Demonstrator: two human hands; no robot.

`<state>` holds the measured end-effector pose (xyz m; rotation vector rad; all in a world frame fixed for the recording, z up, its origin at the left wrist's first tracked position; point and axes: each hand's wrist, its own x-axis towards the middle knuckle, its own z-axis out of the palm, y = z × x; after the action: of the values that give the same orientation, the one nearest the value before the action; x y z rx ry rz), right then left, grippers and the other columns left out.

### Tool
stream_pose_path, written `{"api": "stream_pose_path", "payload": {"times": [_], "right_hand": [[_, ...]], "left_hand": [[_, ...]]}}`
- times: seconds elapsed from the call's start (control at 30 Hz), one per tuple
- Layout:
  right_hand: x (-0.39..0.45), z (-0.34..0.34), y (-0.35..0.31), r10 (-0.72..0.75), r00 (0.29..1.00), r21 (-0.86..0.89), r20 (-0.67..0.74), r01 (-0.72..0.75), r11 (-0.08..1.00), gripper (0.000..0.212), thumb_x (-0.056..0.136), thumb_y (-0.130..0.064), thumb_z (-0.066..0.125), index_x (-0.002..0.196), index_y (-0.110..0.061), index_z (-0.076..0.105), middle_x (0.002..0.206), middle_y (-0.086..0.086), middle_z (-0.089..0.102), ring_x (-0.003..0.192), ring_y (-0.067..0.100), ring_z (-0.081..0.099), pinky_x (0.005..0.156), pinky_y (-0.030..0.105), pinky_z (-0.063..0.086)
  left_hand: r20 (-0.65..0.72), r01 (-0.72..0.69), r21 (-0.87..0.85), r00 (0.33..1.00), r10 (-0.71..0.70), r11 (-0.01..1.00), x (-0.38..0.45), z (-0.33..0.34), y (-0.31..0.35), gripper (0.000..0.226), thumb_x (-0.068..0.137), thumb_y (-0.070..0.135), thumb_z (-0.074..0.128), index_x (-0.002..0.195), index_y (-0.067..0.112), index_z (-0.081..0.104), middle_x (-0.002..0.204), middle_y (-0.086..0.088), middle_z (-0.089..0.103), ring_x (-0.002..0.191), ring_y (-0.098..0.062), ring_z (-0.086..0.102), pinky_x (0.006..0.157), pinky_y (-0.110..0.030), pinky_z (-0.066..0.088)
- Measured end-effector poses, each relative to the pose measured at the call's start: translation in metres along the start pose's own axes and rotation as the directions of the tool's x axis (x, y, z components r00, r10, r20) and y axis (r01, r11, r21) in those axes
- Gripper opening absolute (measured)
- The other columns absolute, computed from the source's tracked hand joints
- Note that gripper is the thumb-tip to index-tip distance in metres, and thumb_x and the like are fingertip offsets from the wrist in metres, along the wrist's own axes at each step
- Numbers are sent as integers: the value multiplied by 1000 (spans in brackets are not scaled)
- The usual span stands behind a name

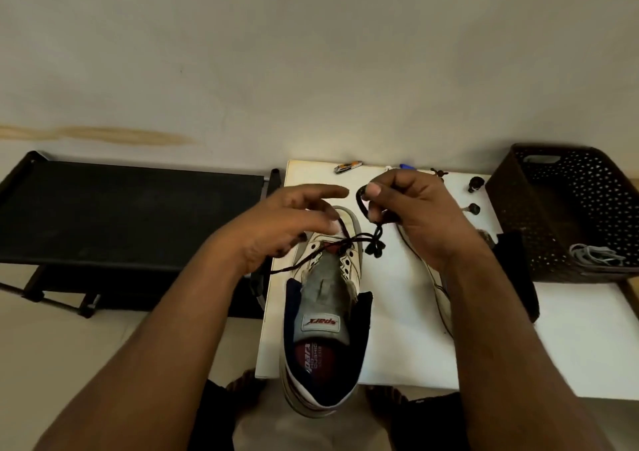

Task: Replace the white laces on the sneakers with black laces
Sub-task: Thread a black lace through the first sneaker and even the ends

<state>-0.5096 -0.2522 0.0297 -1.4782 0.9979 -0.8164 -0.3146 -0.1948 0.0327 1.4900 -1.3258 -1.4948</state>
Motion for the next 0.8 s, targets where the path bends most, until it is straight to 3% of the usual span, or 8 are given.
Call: {"api": "stream_pose_path", "payload": {"times": [0.1, 0.2, 0.3, 0.43, 0.5, 0.57, 0.7, 0.8], "right_hand": [[-1, 6, -5, -48, 997, 81, 66, 42, 996, 14, 92, -6, 57, 79, -9, 63, 63, 2, 67, 59, 7, 55, 58, 17, 40], [0, 7, -4, -33, 999, 106, 44, 28, 994, 15, 90, -6, 60, 77, -11, 65, 61, 3, 66, 57, 11, 53, 56, 19, 39], [-2, 6, -9, -44, 999, 74, -2, 44, 996, 12, 87, -2, 62, 76, -7, 65, 57, 2, 61, 46, 1, 49, 48, 11, 37], [-4, 11, -14, -3, 998, 107, 68, -4, 994, 9, 92, -3, 56, 84, -8, 57, 61, 4, 65, 35, 2, 34, 38, 14, 30], [-3, 13, -14, 54, 990, 133, 134, -72, 989, 13, 96, -10, 52, 83, -15, 50, 84, 13, 72, 35, 6, 22, 38, 15, 22], [-3, 15, -16, 98, 971, 163, 219, -136, 977, 16, 97, -14, 48, 82, -17, 45, 110, 7, 71, 36, 6, 18, 41, 14, 17], [-7, 14, -19, 139, 931, 194, 336, -213, 958, 18, 92, -21, 54, 80, -19, 41, 126, 2, 64, 33, 5, 18, 40, 13, 16], [-6, 9, -19, 142, 923, 207, 358, -226, 952, 15, 87, -23, 52, 80, -18, 40, 123, 6, 66, 33, 4, 17, 40, 15, 13]], "left_hand": [[-23, -79, -11, 997, 79, 997, 8, 17, -5, 37, 78, 28, 79, 109, 44, 69, 117, 12, 67, 105, 2, 60, 86, -29, 52], [-111, -193, -58, 976, 186, 979, 8, 23, -5, 17, 78, 11, 77, 94, 17, 77, 97, -2, 75, 88, -6, 67, 76, -23, 56], [-206, -267, -85, 947, 245, 960, 8, 20, -3, 18, 81, 2, 72, 98, -2, 71, 89, -8, 72, 63, 5, 64, 61, -6, 45], [-23, -198, -116, 980, 197, 973, 8, 16, -6, 51, 81, 0, 73, 127, 16, 59, 116, 1, 69, 100, -1, 66, 77, -21, 55], [-109, -216, -174, 974, 200, 961, 7, 21, -2, 35, 86, -5, 65, 119, 2, 60, 101, -6, 70, 65, 7, 65, 57, -8, 47], [-218, -222, -270, 962, 165, 937, 9, 20, 1, 21, 88, -7, 60, 109, -5, 61, 80, -3, 68, 40, 6, 50, 42, -4, 35], [-62, -68, -317, 997, 50, 946, 11, 7, -5, 20, 86, 0, 65, 104, 8, 59, 67, 0, 68, 34, -6, 26, 39, -17, 13], [-148, -25, -13, 989, 23, 1000, 12, -1, -9, 22, 82, 0, 69, 99, 12, 62, 68, -6, 67, 38, -9, 41, 42, -18, 28]]}}
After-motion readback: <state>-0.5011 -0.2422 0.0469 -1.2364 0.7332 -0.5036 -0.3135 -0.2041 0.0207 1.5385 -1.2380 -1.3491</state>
